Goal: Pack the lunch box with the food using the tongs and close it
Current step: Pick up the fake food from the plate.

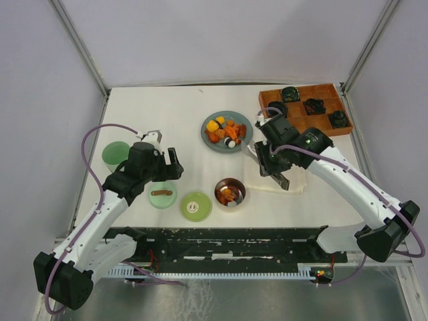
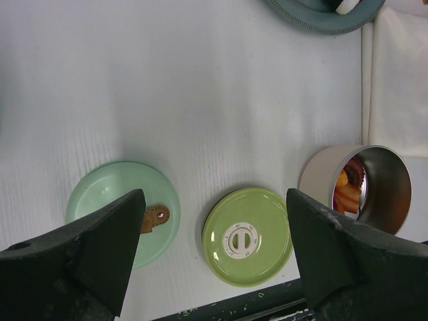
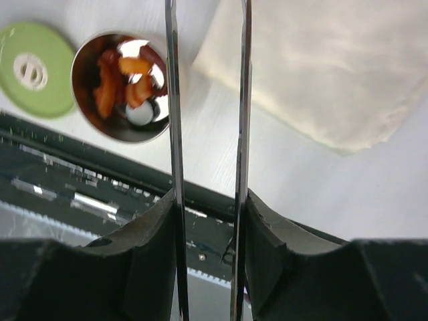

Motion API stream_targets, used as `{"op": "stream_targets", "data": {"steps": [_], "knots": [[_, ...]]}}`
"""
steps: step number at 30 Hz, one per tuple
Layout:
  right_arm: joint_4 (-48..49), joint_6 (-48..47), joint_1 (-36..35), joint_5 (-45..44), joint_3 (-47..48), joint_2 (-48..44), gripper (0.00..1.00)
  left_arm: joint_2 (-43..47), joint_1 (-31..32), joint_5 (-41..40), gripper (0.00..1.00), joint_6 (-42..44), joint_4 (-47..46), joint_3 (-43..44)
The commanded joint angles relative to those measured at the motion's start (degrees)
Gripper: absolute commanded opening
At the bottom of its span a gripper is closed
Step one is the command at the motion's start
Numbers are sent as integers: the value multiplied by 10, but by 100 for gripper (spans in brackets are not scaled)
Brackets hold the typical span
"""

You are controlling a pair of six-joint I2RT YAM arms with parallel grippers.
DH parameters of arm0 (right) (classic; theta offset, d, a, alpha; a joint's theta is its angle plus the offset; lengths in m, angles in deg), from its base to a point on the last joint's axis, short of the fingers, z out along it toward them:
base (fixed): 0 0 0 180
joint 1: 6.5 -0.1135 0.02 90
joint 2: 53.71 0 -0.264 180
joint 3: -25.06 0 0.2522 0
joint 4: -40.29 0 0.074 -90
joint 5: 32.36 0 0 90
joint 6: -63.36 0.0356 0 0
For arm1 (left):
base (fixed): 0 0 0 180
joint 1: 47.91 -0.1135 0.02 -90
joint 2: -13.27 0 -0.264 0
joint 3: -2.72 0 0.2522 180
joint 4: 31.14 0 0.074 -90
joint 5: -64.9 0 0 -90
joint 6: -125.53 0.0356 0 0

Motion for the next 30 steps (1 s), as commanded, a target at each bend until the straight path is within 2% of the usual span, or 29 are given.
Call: {"op": "stream_targets", "data": {"steps": [1, 8, 20, 30], "knots": [[39, 29, 59, -53, 30, -21, 47, 7, -2, 6, 92, -8, -27, 3], [66, 28, 113, -32, 42, 17, 47, 8, -2, 6, 92, -7, -27, 2], [77, 10, 120, -34, 88, 103, 47, 7, -2, 6, 92, -7, -28, 3], [75, 3, 124, -26, 174, 209, 47, 6, -2, 3, 92, -8, -27, 2]]}}
